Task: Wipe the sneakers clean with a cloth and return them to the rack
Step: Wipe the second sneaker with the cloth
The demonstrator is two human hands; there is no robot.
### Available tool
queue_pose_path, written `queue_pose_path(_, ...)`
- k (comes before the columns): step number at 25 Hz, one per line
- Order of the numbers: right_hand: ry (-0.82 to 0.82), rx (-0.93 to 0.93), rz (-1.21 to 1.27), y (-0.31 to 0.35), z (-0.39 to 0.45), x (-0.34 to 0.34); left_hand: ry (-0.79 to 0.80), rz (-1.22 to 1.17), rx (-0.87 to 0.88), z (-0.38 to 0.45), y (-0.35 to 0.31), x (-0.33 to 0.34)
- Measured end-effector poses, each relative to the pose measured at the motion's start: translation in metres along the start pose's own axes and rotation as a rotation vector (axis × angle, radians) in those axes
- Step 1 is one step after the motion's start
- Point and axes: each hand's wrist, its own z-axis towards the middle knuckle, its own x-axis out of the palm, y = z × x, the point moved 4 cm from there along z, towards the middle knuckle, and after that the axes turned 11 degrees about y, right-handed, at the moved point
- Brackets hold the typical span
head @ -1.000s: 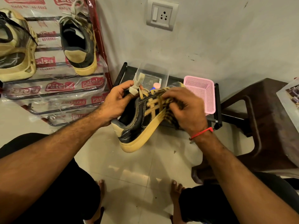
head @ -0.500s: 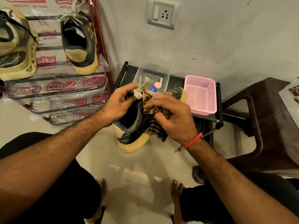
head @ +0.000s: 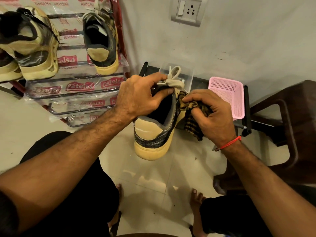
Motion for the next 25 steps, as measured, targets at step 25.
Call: queue_pose_path(25,0.229,-0.079,-0.141,0.043,0.005,-0.023,0.354,-0.186,0.043,-0.006,0.002,-0.018)
